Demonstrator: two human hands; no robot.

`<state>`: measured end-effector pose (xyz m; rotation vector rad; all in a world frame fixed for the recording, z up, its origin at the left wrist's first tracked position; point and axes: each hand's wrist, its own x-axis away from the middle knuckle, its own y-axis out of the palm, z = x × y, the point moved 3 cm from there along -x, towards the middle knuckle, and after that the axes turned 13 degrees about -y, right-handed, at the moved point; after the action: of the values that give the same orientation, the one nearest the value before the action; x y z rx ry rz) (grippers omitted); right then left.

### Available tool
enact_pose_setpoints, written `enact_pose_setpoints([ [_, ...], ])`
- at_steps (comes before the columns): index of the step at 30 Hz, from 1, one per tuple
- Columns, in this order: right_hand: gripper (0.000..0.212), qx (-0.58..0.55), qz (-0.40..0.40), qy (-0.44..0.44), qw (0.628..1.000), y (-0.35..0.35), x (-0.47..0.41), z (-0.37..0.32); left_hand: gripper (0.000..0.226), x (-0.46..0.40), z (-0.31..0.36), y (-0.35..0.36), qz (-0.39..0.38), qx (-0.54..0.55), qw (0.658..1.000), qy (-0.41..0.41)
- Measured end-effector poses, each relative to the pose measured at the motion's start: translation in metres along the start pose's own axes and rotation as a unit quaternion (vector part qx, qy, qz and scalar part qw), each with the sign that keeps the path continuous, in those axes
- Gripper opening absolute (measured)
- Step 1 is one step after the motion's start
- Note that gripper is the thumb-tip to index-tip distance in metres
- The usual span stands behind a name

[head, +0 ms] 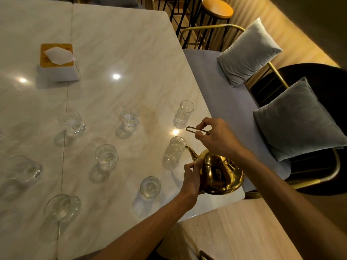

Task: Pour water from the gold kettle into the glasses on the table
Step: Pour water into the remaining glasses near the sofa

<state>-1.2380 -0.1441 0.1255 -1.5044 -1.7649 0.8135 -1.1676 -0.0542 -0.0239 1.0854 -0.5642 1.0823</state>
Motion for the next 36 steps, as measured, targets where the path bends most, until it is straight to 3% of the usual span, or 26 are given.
enact_pose_setpoints([
  [22, 0.021, -0.010, 0.002, 0.000, 1.000, 0.010, 0.000, 0.006, 0.050, -0.010, -0.003, -0.006, 0.015, -0.004, 1.000, 0.000],
  [36, 0.022, -0.058, 0.082, 0.007, 0.995, 0.026, 0.034, 0.033, 0.048, -0.021, -0.011, -0.022, 0.051, -0.081, 0.995, 0.032],
])
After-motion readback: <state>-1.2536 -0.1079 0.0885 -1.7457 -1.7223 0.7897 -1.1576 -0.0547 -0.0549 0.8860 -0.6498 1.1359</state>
